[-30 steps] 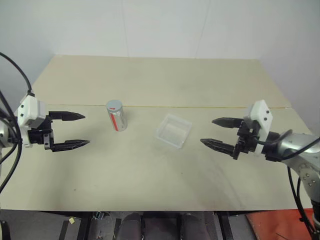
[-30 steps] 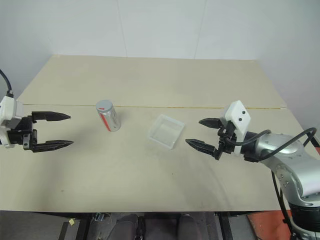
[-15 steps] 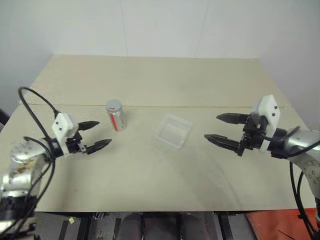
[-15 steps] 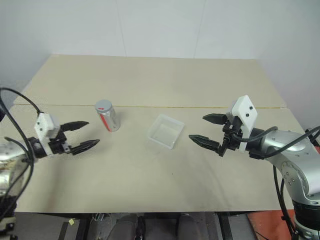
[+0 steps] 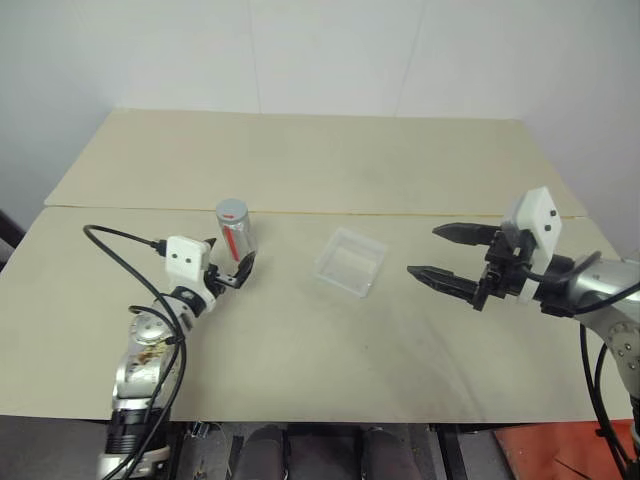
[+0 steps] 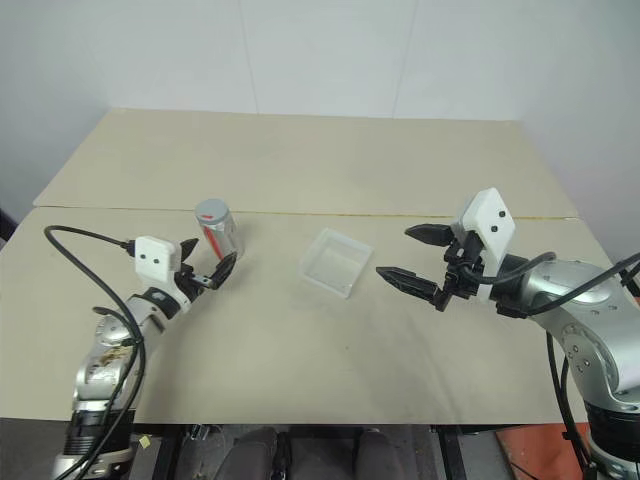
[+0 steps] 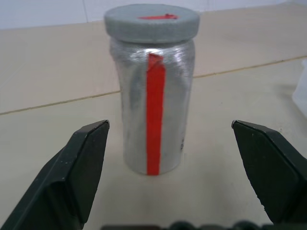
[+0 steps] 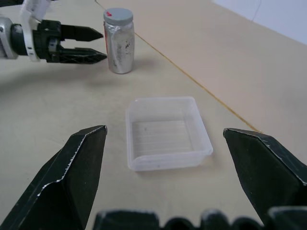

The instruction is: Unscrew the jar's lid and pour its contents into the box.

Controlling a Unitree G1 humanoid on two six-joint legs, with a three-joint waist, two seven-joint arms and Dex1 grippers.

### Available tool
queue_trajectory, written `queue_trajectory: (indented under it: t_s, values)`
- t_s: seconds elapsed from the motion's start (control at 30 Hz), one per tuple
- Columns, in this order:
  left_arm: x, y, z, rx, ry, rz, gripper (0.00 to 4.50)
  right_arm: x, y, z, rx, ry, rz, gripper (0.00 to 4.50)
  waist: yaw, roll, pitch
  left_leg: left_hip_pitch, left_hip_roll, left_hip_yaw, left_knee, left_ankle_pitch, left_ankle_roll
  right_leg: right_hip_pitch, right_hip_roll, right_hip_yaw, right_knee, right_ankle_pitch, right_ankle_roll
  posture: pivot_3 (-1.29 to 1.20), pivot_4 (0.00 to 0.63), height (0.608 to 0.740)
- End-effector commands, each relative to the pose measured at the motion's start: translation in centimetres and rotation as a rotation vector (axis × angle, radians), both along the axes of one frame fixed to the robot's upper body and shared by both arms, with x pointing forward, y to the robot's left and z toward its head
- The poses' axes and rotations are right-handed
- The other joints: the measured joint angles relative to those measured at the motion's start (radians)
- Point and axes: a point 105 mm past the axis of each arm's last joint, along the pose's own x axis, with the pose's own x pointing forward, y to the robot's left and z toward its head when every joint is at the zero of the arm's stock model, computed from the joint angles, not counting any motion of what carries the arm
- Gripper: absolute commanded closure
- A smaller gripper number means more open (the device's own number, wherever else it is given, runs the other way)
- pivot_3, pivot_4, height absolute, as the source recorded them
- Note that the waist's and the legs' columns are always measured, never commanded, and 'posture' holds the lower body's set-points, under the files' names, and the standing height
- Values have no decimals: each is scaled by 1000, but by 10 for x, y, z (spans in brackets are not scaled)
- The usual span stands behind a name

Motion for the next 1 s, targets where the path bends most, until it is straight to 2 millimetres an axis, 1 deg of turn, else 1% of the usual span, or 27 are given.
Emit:
queue_trajectory:
  t_s: [0.03,0.17,0.47,0.6,0.83,1.0]
  values:
    - [9,-4,20,18,-90,12,37,-6,3,13,10,-63,15,0,0,0,0,0,0,0,0,0,0,0,0,0,0,0,0,0,150,740]
    - [21,-5,26,34,-121,25,37,-8,6,13,9,-53,39,0,0,0,0,0,-1,0,0,0,0,0,0,0,0,0,0,0,150,740]
    - [40,-5,26,28,-126,55,37,-8,9,15,20,-64,48,0,0,0,0,0,-1,0,0,0,0,0,0,0,0,0,0,0,150,740]
    - [46,-6,26,25,-125,60,37,-9,9,16,23,-67,46,0,0,0,0,0,-1,0,0,0,0,0,0,0,0,0,0,0,150,740]
    - [58,-13,27,16,-129,52,37,-10,10,16,27,-69,43,0,1,0,0,-1,-1,0,0,0,0,0,0,0,0,0,1,0,150,740]
    - [63,-12,27,14,-127,68,37,-11,10,16,29,-67,41,0,0,0,0,-1,-1,0,0,0,0,0,0,0,0,0,1,0,150,740]
